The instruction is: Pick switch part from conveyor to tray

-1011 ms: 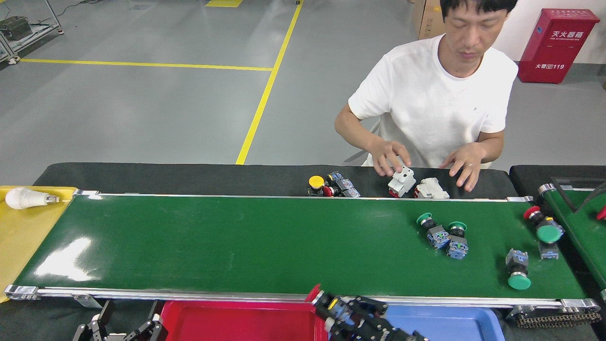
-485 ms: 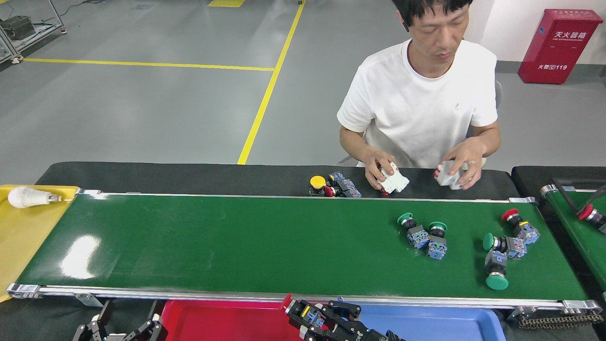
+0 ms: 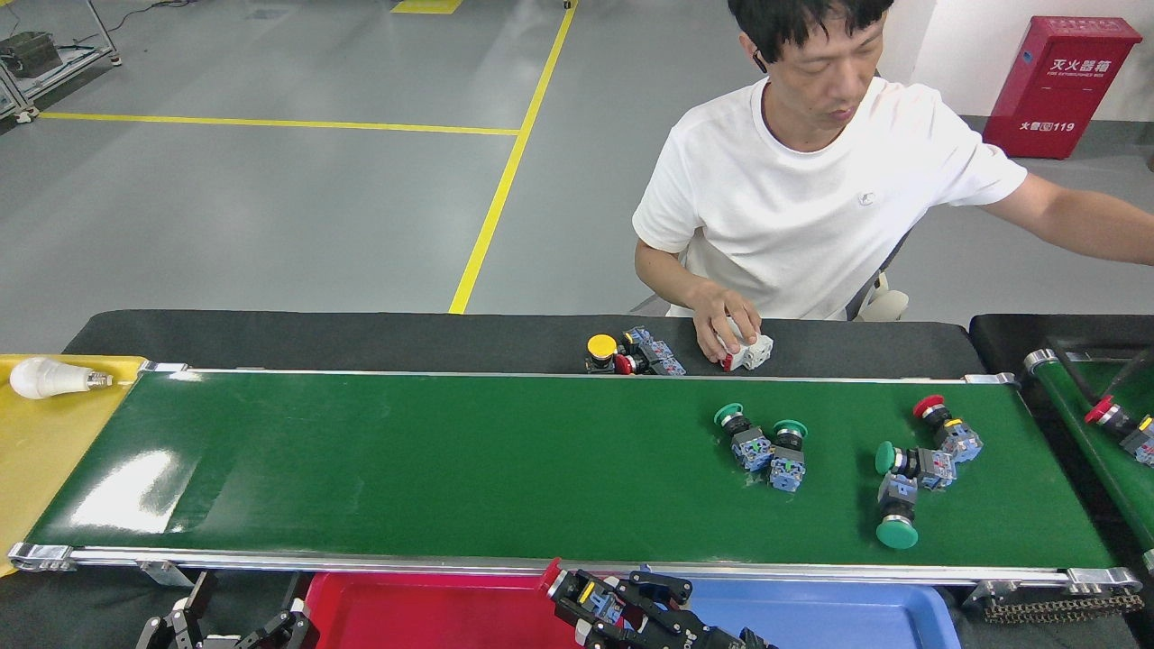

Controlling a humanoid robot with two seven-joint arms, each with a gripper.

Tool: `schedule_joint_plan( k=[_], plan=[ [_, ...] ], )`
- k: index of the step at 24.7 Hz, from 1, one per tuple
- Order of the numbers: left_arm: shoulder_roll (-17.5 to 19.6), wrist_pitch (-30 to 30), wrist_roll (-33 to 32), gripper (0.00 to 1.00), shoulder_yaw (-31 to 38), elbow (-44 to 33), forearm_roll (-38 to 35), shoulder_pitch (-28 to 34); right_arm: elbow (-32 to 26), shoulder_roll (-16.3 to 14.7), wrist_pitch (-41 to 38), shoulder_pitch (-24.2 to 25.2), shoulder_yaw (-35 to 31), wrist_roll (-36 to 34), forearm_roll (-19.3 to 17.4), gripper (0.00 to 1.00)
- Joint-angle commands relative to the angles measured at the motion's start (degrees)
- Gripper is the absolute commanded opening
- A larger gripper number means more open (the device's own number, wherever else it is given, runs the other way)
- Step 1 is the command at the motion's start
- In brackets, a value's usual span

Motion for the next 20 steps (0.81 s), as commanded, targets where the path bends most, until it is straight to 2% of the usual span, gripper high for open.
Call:
schedule_joint_plan(
  k=[1, 2, 9, 12, 15, 18, 20],
  plan=[
    [-0.03, -0.20, 0.42, 1.00, 0.02, -0.75, -0.09, -0.03, -0.76, -0.24, 0.73, -0.07, -0.05, -0.83, 0.11, 0.54],
    [-0.03, -0.20, 0.42, 1.00, 0.02, -0.75, -0.18, -0.03, -0.85, -0.07, 0.12, -0.07, -0.14, -0.83, 0.02, 0.99],
    [-0.12, -0.20, 0.33, 1.00, -0.07, -0.75, -0.18, -0.12, -0.49, 0.20, -1.20, -0.07, 0.04, -0.65, -1.21, 0.98],
    [-0.12, -0.20, 0.33, 1.00, -0.07, -0.75, -0.18, -0.12, -0.76, 1.52, 0.11, -0.51, -1.02, -0.74, -1.29, 0.98],
    [-0.03, -0.20, 0.33, 1.00, 0.02, -0.75, -0.18, -0.12, -1.29, 3.01, 8.46, -0.60, -4.88, -0.83, -0.59, 0.94],
    [-0.03, -0.20, 0.33, 1.00, 0.02, -0.75, -0.18, -0.12, -5.41, 2.48, 24.18, 0.19, -5.85, -1.62, 1.16, 0.93],
    [-0.03, -0.20, 0.33, 1.00, 0.02, -0.75, -0.09, -0.12, -6.12, 1.78, 32.90, 0.46, -6.11, -3.73, 2.40, 0.94]
  ],
)
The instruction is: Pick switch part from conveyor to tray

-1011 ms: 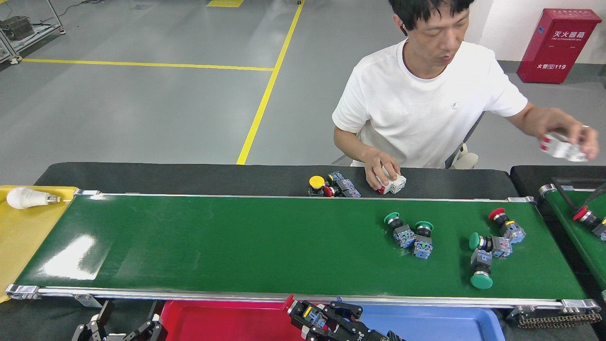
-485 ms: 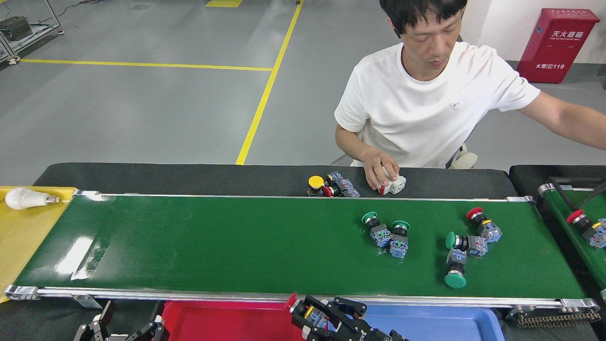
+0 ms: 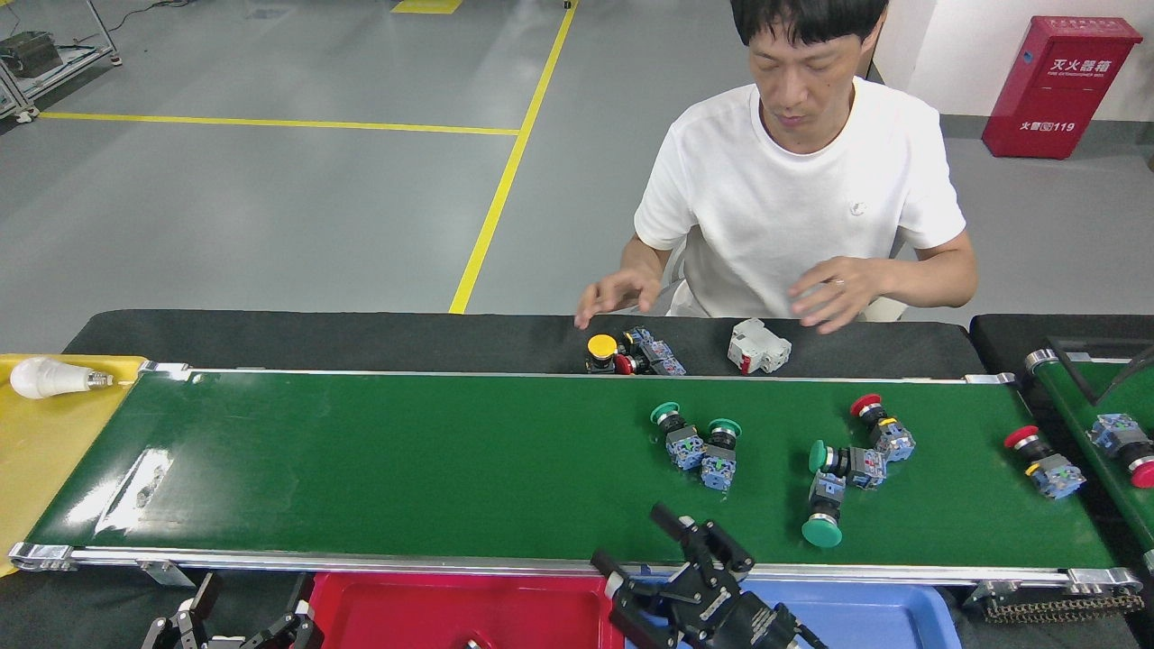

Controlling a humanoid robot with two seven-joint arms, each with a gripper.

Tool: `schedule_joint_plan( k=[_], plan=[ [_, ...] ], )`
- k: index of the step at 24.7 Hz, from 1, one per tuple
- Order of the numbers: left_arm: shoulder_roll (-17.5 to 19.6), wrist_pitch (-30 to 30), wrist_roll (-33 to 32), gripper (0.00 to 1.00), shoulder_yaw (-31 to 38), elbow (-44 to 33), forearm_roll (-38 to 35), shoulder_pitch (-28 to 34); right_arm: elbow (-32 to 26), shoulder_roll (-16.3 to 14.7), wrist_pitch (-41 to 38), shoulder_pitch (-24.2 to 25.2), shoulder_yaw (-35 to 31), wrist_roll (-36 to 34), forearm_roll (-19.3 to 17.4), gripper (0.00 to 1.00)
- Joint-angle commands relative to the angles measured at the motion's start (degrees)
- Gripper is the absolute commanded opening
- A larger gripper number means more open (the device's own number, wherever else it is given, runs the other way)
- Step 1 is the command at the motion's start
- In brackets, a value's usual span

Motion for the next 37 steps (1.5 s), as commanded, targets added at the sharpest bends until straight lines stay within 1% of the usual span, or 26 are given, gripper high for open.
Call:
schedule_joint_plan(
  k=[1, 3, 5, 7, 10, 13, 15, 17, 18, 20, 22, 23, 25, 26, 29, 30, 32, 33, 34, 36, 37],
  plan=[
    [0.03, -0.06, 0.17, 1.00, 0.15, -0.75, -0.06, -0.15, -1.75, -1.71, 11.94, 0.62, -0.71, -4.03, 1.12, 0.94],
    [0.03, -0.06, 0.17, 1.00, 0.24, -0.75, -0.06, -0.06, -4.21, -4.34, 15.45, 3.78, -1.50, -10.01, 1.39, 0.96],
    [0.03, -0.06, 0.26, 1.00, 0.41, -0.75, -0.06, -0.06, -6.40, -6.19, 15.98, 8.17, -3.17, -15.54, 1.39, 0.97],
    [0.12, -0.15, 0.26, 1.00, 0.41, -0.75, -0.06, 0.03, -6.58, -6.36, 15.80, 12.22, -3.87, -16.43, 1.39, 0.97],
    [0.64, -0.76, 0.26, 1.00, -0.29, -0.75, 0.03, 0.64, -6.58, -6.19, 15.89, 16.70, -4.49, -17.22, 1.39, 0.97],
    [0.73, -3.93, 0.26, 1.00, -0.99, -0.75, -0.32, -0.15, -6.58, -5.75, 16.07, 19.43, -4.49, -17.75, 1.39, 0.97],
    [0.82, -6.21, 0.26, 1.00, -2.14, -0.75, -0.41, -1.29, -6.58, -5.05, 16.15, 19.43, -4.49, -17.66, 1.39, 0.96],
    [1.00, -7.09, 0.00, 1.00, -4.77, -0.49, -1.03, -4.10, -6.58, -3.90, 16.24, 18.02, -4.40, -16.95, 1.39, 0.94],
    [1.00, -7.09, 0.00, 1.00, -6.53, -0.13, -2.52, -5.77, -6.49, -3.29, 16.51, 16.17, -4.40, -16.25, 1.74, 0.94],
    [0.82, -7.27, 0.00, 1.00, -9.34, 0.66, -6.65, -8.58, -6.23, -2.67, 16.59, 13.01, -4.05, -12.65, 2.79, 0.93],
    [-0.06, -7.09, -0.18, 1.00, -13.03, 4.52, -11.05, -12.45, -5.26, 0.23, 16.59, 9.49, -3.87, -7.46, 4.55, 0.93],
    [-0.41, -6.83, -0.27, 1.00, -14.52, 6.63, -12.27, -14.47, -3.77, 1.54, 16.59, 7.83, -3.70, -5.97, 5.95, 0.93],
    [-1.73, -6.39, -0.44, 1.00, -16.90, 9.97, -13.15, -17.55, -0.96, 2.60, 16.59, 5.36, -2.03, -3.77, 9.03, 0.93],
    [-2.52, -6.30, -0.53, 1.00, -17.43, 11.64, -13.51, -19.13, 0.80, 2.78, 16.59, 4.31, -0.62, -2.72, 9.91, 0.93],
    [-4.72, -5.95, -0.88, 1.00, -17.96, 17.62, -16.58, -23.52, 5.46, 4.36, 16.77, -0.09, 1.49, -2.19, 10.26, 0.93],
    [-5.51, -5.95, -0.97, 1.00, -18.04, 19.82, -17.20, -25.19, 6.87, 5.06, 17.56, -1.49, 2.01, -1.84, 10.35, 0.93],
    [-6.03, -6.13, -1.50, 1.00, -18.13, 23.51, -17.37, -28.09, 9.33, 5.15, 20.98, -4.30, 4.39, -1.13, 10.18, 0.92],
    [-6.12, -6.21, -2.02, 1.00, -18.48, 24.83, -17.29, -29.24, 10.21, 4.97, 22.66, -5.71, 5.53, -1.13, 9.91, 0.88],
    [-6.39, -6.04, -2.46, 1.00, -18.75, 26.06, -17.29, -30.29, 10.91, 4.71, 23.19, -6.59, 6.23, -0.96, 9.91, 0.80],
    [-7.35, -6.04, -2.64, 1.00, -18.92, 28.25, -17.37, -32.05, 12.58, 3.74, 22.13, -7.12, 7.20, -0.26, 9.82, 0.45],
    [-7.62, -5.95, -2.73, 1.00, -19.01, 29.05, -17.46, -32.75, 12.76, 3.13, 21.34, -7.38, 7.38, -0.17, 9.65, 0.29]
  ],
)
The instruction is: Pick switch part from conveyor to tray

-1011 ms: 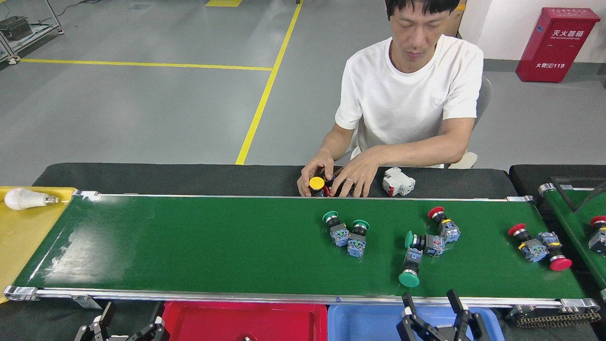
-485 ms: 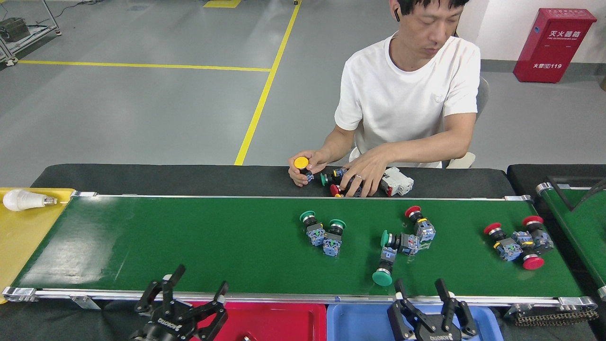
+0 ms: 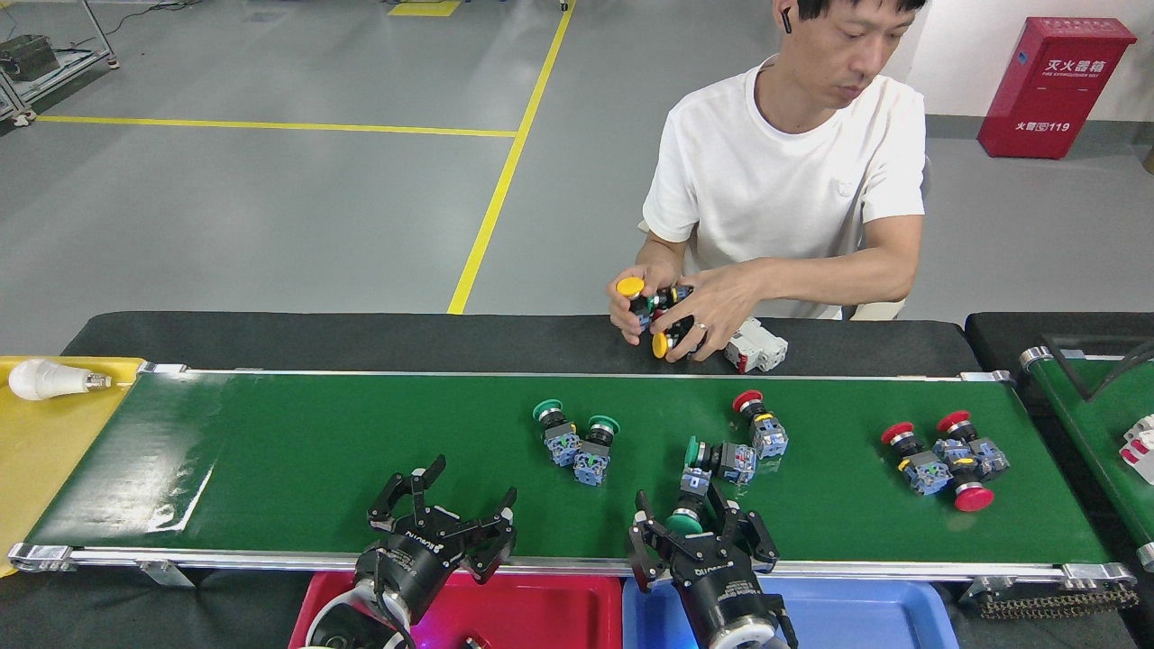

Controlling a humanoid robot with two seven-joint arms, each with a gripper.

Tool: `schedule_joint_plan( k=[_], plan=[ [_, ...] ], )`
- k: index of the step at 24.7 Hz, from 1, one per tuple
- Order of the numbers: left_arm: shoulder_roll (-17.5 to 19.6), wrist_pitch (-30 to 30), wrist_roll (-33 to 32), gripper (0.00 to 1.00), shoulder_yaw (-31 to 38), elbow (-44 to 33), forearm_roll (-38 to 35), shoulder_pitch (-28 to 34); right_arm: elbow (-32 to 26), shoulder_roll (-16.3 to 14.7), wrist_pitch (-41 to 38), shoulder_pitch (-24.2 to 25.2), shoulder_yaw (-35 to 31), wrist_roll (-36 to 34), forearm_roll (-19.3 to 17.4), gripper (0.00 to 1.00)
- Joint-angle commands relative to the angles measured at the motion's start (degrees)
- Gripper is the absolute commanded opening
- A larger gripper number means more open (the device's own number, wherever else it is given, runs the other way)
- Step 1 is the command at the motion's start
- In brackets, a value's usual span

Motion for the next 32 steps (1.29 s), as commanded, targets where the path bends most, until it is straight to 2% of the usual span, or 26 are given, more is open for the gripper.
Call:
schedule_joint_plan(
  k=[1, 4, 10, 13, 17, 19, 20, 21, 22, 23, 27, 30, 32],
  plan=[
    [-0.41, 0.31, -0.21, 1.00, -0.48, 0.95, -0.08, -1.82, -0.27, -0.67, -1.38, -1.11, 0.24, 0.53, -0.20, 0.19],
    [-1.28, 1.28, -0.29, 1.00, -1.01, 4.29, -0.08, -3.93, -0.27, -1.02, -2.96, -1.55, 0.24, 0.53, -0.37, 0.10],
    [-1.99, 3.39, -0.21, 1.00, -1.54, 8.68, -0.08, -8.50, -2.20, -1.46, -10.70, -0.58, 0.06, 0.18, -0.55, 0.10],
    [-1.99, 4.35, -0.21, 1.00, -1.62, 9.39, -0.08, -9.47, -5.37, -2.60, -19.57, 1.79, -0.11, -0.08, -2.57, 0.11],
    [-1.99, 5.67, -0.21, 1.00, -1.62, 12.46, -0.08, -11.76, -8.44, -6.65, -36.98, 5.48, -0.11, -0.08, -8.46, 0.14],
    [-1.90, 6.99, -0.21, 0.97, -1.71, 14.83, -0.17, -13.33, -8.27, -6.73, -43.65, 6.62, -0.03, 0.09, -8.90, 0.21],
    [-1.81, 7.69, -0.29, 0.91, -1.71, 15.98, -0.17, -14.13, -8.09, -6.38, -44.88, 7.15, 0.15, 0.44, -8.90, 0.35],
    [-1.46, 7.96, -0.29, 0.80, -1.71, 17.12, -0.17, -14.83, -8.09, -5.86, -44.80, 7.50, 0.41, 0.71, -8.90, 0.85],
    [-1.20, 7.96, -0.29, 0.74, -1.80, 17.65, -0.17, -15.27, -8.18, -5.15, -44.80, 7.59, 0.50, 1.06, -8.90, 1.00],
    [-0.93, 7.96, -0.03, 0.67, -1.89, 18.53, -0.17, -15.80, -8.09, -4.54, -44.80, 7.59, 0.41, 1.85, -8.90, 1.00],
    [0.03, 5.93, 0.41, 0.09, -1.36, 18.35, 0.53, -15.80, -8.00, -4.27, -44.71, 7.50, -0.29, 2.38, -9.16, 1.00],
    [0.21, 4.00, 0.50, 0.04, -1.10, 15.89, 2.29, -13.95, -8.00, -4.36, -44.71, 7.68, -1.17, 2.38, -9.16, 1.00],
    [1.70, 2.95, 0.41, 0.04, -0.04, 9.83, 5.02, -10.17, -8.18, -3.75, -44.36, 7.59, -3.10, 2.29, -9.16, 1.00]
  ],
)
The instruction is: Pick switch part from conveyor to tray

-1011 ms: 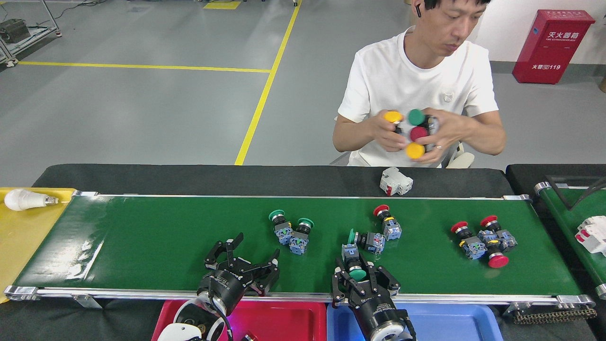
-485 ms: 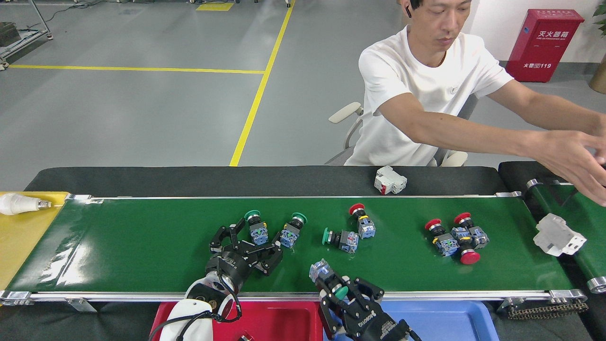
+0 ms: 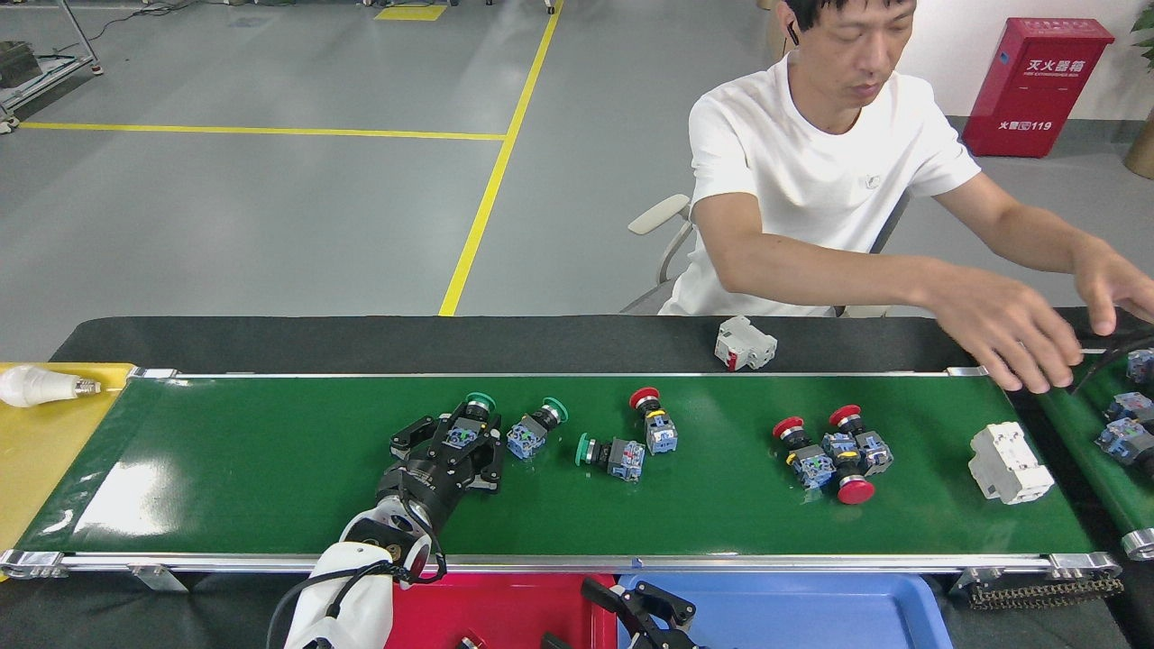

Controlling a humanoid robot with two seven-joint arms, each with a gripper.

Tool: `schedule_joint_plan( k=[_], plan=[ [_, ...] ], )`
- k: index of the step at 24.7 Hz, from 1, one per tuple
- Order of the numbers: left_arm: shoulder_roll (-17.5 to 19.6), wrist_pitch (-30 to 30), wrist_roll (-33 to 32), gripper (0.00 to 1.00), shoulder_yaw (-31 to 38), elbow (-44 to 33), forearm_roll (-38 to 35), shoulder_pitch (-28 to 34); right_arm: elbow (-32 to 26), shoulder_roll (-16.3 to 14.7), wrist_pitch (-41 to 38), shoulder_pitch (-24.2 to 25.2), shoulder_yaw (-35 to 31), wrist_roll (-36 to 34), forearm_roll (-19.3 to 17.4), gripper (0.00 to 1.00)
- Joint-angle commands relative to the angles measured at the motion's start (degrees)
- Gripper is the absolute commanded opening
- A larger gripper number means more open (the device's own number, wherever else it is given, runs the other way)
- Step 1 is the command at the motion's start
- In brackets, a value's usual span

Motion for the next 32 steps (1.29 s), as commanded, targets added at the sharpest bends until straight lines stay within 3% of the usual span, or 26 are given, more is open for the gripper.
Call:
schedule_joint_plan(
  k=[1, 5, 8, 11, 13, 15, 16, 19, 23, 26, 28, 32],
  plan=[
    [2.24, -1.98, 0.38, 0.04, 1.55, -6.65, 1.95, 2.96, -0.99, 1.70, 1.08, -0.32, -2.89, -0.10, -0.31, 1.00],
    [4.27, -4.44, 0.03, 0.04, 5.15, -20.72, 3.36, 13.51, -1.26, 4.25, 10.75, -1.82, -9.40, -0.19, -0.22, 1.00],
    [4.79, -7.25, -0.06, 0.05, 8.84, -32.14, 3.18, 25.10, -2.40, 3.20, 22.43, -3.75, -13.61, -0.98, -0.22, 1.00],
    [4.88, -7.87, 0.21, 0.08, 9.55, -38.38, 2.48, 33.90, -3.37, 1.26, 30.70, -3.05, -16.34, -4.75, 0.57, 1.00],
    [5.58, -7.61, 0.21, 0.29, 9.81, -40.14, 0.46, 38.20, -4.60, -0.05, 37.20, -0.77, -16.43, -8.35, 1.01, 1.00],
    [5.59, -7.43, 0.56, 0.62, 10.34, -40.58, -0.77, 40.14, -6.97, -0.94, 40.63, 2.40, -16.43, -10.56, 1.36, 1.00],
    [5.76, -7.61, 0.65, 0.98, 10.95, -40.50, -0.77, 40.76, -8.82, -1.46, 40.90, 5.04, -16.43, -11.52, 1.36, 1.00],
    [5.76, -7.96, 1.17, 1.00, 13.76, -40.32, -0.51, 41.20, -12.24, -2.43, 40.63, 11.81, -16.43, -13.37, 1.28, 1.00],
    [4.09, -7.08, 0.47, 1.00, 17.54, -40.67, 2.22, 40.05, -12.16, -3.66, 40.46, 14.36, -16.34, -16.80, 1.36, 1.00],
    [2.25, -6.02, -1.73, 1.00, 19.39, -40.23, 3.18, 35.92, -12.16, -3.57, 40.63, 12.77, -15.90, -16.27, 1.54, 0.98],
    [1.98, -5.58, -3.22, 1.00, 19.65, -39.70, 3.27, 33.55, -11.01, -2.96, 41.34, 8.82, -13.97, -15.65, 4.53, 0.92],
    [1.81, -4.53, -3.40, 1.00, 19.30, -38.65, 3.01, 30.91, -6.18, -0.58, 43.97, 2.32, -8.17, -8.10, 7.08, 0.92]
  ],
)
